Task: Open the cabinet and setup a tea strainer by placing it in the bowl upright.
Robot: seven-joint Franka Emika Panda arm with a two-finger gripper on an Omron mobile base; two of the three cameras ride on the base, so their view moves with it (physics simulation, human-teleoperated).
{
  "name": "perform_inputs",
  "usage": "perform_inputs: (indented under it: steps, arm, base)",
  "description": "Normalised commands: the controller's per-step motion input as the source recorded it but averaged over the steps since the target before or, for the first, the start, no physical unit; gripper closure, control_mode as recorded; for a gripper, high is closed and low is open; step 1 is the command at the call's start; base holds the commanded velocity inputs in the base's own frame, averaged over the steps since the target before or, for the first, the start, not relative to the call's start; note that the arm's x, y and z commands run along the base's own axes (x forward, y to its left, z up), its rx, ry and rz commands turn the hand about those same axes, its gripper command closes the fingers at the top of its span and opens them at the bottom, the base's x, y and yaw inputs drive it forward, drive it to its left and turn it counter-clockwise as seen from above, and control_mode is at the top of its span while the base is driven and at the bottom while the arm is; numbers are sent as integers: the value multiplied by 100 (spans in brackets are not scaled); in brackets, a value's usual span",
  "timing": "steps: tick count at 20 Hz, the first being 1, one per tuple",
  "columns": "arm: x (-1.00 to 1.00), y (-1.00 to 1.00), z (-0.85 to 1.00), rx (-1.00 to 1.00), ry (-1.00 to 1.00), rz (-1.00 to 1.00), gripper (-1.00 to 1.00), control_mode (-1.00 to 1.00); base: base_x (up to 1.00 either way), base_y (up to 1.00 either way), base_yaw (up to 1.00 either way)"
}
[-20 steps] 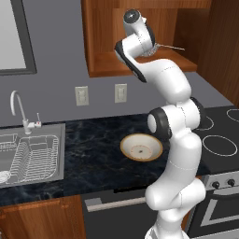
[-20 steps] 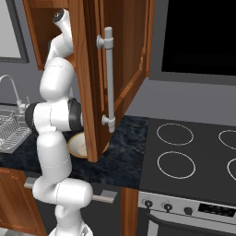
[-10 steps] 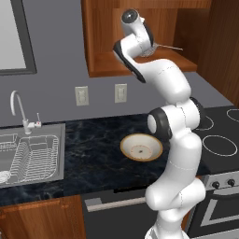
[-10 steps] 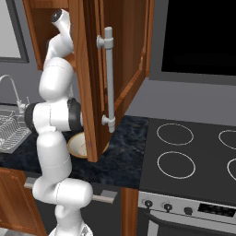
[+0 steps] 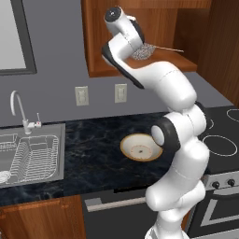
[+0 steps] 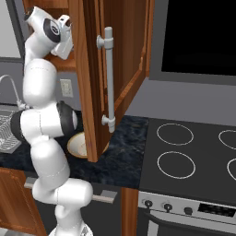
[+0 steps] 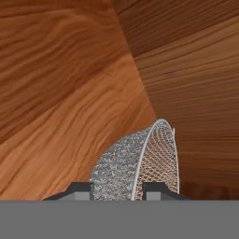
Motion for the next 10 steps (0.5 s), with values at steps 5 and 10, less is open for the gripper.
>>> perform_inputs:
  steps: [5, 10]
  arm:
    - [-100, 28, 0, -3, -1, -11, 100, -100]
    - [-100, 21, 5, -7, -7, -12, 100, -100]
  base:
    - [0, 0, 0]
    - [0, 0, 0]
